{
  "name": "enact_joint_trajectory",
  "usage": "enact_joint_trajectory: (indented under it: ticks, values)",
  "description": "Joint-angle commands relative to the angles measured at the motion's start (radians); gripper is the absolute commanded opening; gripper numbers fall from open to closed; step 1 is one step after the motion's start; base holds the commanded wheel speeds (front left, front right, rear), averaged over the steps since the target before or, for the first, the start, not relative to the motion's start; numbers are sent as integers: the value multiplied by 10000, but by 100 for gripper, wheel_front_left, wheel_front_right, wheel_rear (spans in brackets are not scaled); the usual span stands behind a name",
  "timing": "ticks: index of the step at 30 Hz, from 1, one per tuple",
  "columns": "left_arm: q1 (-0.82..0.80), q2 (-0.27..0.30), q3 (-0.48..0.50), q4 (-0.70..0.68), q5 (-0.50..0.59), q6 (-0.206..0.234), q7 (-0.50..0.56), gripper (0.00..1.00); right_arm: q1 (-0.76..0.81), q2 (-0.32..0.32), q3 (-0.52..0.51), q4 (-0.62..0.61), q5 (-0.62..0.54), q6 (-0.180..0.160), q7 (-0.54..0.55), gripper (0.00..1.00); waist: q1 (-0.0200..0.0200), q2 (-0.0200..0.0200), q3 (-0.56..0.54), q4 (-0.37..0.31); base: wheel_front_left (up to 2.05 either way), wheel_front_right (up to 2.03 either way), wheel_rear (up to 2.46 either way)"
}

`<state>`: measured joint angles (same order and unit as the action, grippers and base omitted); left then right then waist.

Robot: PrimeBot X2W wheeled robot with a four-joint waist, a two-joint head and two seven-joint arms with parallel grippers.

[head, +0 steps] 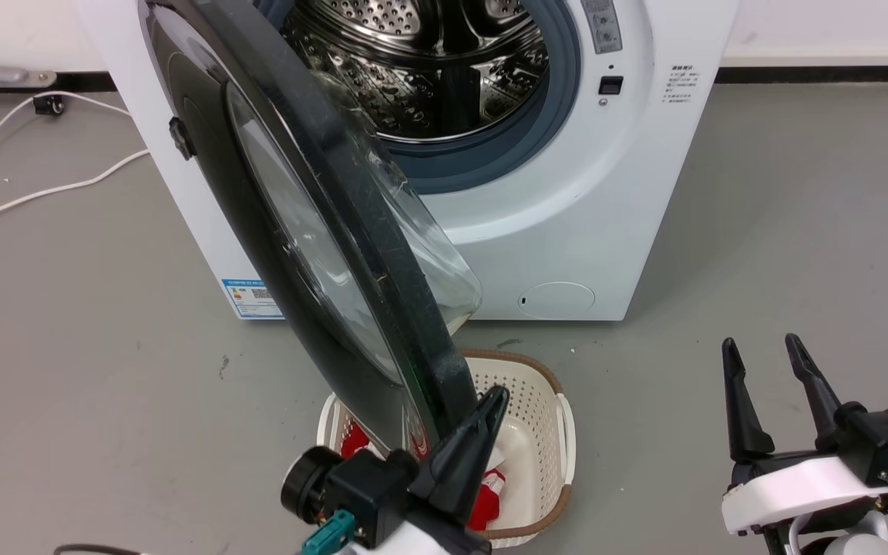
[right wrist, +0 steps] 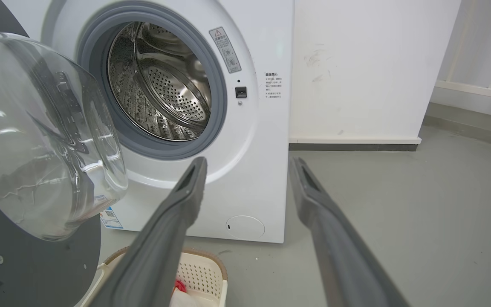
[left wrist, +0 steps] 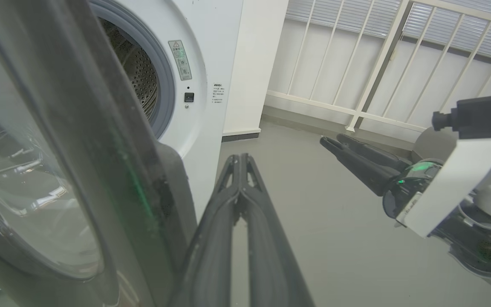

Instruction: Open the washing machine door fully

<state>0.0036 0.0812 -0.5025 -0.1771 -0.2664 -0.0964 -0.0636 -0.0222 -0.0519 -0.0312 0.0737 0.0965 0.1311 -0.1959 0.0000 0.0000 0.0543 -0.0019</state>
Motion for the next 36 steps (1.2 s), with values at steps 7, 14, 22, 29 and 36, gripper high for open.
enact_joint_trajectory:
  ticks: [7,14,22,29,36]
  values:
    - [-888,-155,159,744,117,375,-593,0,-154,31,35,116,125,-7,-50,100,0,0,105,-72,0,0,0]
    - [-1142,-134,439,1223,-13,750,-871,0,-164,31,81,210,194,-7,-84,100,0,0,87,-156,0,0,0]
    - [-796,63,593,1178,39,1074,-721,0,-116,31,146,292,298,-7,-85,100,0,0,48,-87,0,0,0]
    - [146,488,878,532,216,1719,-454,0,63,31,124,349,372,-7,-13,100,0,0,-60,213,0,0,0]
    - [1088,745,968,-739,292,2162,-125,0,165,31,111,311,401,-7,70,100,0,0,-83,914,0,0,0]
